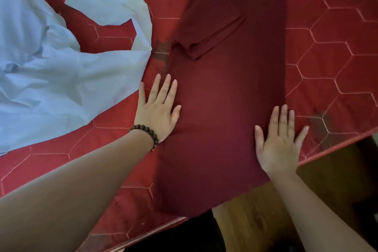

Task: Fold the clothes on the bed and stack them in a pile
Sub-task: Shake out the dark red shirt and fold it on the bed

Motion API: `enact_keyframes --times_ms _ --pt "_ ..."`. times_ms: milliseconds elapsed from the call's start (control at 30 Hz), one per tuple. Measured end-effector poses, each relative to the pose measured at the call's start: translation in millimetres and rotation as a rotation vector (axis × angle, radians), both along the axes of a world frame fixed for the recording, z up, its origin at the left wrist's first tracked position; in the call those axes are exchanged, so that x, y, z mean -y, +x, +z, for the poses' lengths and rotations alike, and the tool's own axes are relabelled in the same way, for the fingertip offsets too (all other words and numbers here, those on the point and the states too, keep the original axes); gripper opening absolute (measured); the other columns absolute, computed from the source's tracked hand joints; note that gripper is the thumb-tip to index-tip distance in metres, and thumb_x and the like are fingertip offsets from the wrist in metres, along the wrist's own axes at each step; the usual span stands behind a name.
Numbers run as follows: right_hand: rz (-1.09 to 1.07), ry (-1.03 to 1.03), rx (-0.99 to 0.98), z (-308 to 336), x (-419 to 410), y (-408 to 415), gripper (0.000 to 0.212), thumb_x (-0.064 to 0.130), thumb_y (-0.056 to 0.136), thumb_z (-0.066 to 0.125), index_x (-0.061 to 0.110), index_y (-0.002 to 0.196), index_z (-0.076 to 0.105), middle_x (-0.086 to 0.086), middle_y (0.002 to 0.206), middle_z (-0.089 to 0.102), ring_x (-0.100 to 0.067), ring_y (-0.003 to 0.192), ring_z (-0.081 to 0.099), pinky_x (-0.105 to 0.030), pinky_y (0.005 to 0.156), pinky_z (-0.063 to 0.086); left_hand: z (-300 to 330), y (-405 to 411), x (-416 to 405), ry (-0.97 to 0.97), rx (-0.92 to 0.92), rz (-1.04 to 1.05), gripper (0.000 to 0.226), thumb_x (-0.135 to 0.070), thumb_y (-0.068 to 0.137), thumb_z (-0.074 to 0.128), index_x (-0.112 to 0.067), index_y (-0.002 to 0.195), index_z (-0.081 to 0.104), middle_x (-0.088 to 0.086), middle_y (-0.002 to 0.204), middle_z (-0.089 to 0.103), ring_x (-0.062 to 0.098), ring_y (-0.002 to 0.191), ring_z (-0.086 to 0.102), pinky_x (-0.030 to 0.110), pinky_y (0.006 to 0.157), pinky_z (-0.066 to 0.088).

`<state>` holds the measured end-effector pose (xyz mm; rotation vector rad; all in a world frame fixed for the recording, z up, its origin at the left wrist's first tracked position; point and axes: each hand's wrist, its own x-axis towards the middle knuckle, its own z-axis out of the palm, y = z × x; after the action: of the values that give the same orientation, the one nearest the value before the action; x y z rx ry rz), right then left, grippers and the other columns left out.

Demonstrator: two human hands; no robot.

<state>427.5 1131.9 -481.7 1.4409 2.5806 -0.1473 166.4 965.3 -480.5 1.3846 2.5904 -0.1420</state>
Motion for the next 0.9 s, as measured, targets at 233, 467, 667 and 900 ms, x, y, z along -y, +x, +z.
enact_keyframes --times_ms 233,467,667,900 --pt "0.333 -0.106 -0.166 -2 117 -33 0.059 0.031 0.1 0.024 0.009 0.154 0.015 -0.004 0.162 0.011 -0.018 0.15 0.002 -0.052 0.121 0.007 3 117 14 0.031 0.176 -0.17 0.063 -0.036 0.095 0.01 -0.013 0.155 0.006 0.005 0.163 -0.001 0.02 0.15 -0.007 0.045 0.121 -0.002" --pt "0.197 -0.056 -0.053 -9 100 44 0.061 0.047 0.102 0.016 0.017 0.155 0.012 -0.002 0.162 0.014 -0.018 0.15 0.004 -0.052 0.12 0.008 -5 111 83 0.048 0.124 -0.12 0.058 -0.044 0.1 0.017 -0.027 0.155 0.009 0.0 0.163 0.006 0.023 0.15 0.002 0.049 0.12 0.006" --pt "0.309 -0.198 0.012 16 68 102 0.057 0.048 0.103 0.011 0.024 0.154 0.003 0.004 0.162 -0.001 -0.015 0.15 -0.008 -0.051 0.121 0.002 10 85 115 0.025 0.24 -0.244 0.054 -0.041 0.103 0.016 -0.028 0.154 0.01 -0.001 0.163 0.004 0.021 0.15 -0.002 0.048 0.121 0.004" --pt "0.122 -0.055 0.044 28 6 121 0.086 0.015 0.093 0.057 0.028 0.154 -0.001 -0.006 0.163 0.0 -0.023 0.15 -0.002 -0.056 0.119 0.006 23 44 111 0.209 0.183 -0.231 0.076 0.011 0.08 0.051 -0.014 0.15 0.034 0.009 0.158 0.024 0.031 0.148 0.014 0.053 0.118 0.015"
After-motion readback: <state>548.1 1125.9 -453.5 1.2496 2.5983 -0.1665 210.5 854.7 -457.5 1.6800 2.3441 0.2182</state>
